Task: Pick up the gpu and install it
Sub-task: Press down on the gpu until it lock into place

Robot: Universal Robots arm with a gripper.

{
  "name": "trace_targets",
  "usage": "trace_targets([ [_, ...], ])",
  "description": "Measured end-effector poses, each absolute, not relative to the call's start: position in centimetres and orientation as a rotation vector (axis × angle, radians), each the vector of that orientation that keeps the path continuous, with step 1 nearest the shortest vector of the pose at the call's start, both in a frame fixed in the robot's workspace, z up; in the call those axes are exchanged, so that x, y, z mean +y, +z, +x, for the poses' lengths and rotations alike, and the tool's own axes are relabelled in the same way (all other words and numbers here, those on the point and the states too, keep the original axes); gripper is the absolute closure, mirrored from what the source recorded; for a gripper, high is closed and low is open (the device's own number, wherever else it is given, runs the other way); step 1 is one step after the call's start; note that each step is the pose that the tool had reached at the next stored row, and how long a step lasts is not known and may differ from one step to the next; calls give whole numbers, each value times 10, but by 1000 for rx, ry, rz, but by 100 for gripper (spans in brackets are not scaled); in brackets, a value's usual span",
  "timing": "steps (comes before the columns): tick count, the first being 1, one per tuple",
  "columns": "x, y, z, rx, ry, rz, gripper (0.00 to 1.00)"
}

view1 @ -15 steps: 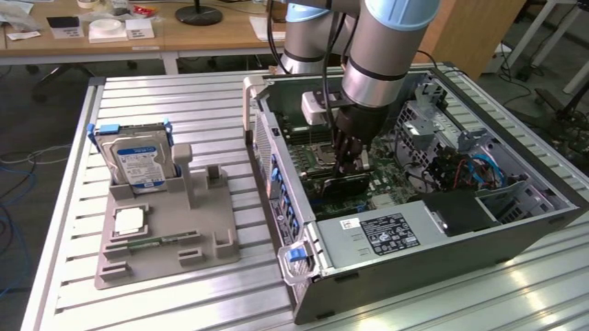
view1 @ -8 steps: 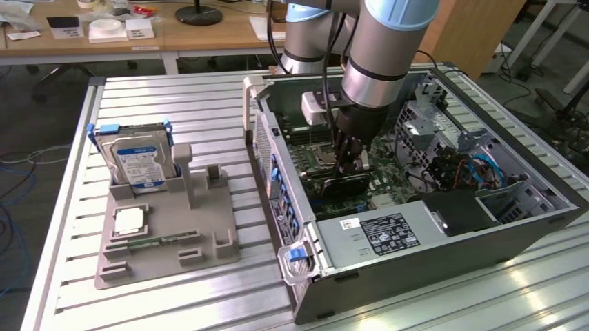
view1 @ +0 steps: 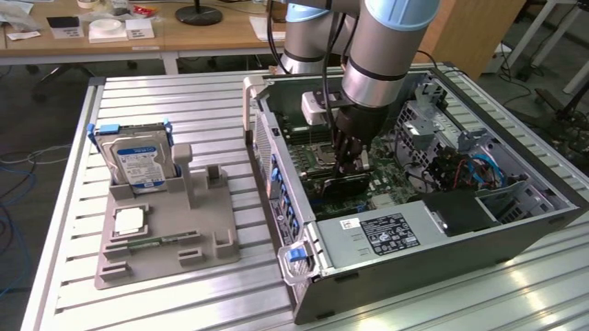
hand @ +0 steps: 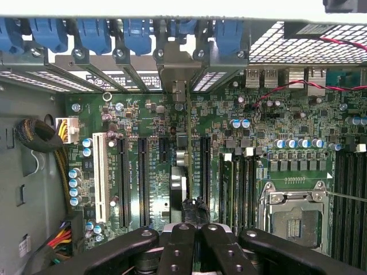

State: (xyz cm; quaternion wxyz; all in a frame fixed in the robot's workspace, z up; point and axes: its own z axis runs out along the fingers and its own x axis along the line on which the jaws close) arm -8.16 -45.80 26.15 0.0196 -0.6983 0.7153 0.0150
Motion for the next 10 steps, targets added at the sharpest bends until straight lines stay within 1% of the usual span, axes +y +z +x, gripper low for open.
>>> trace_targets([
  [10,-458,264,-82,2220,46,-2167,89],
])
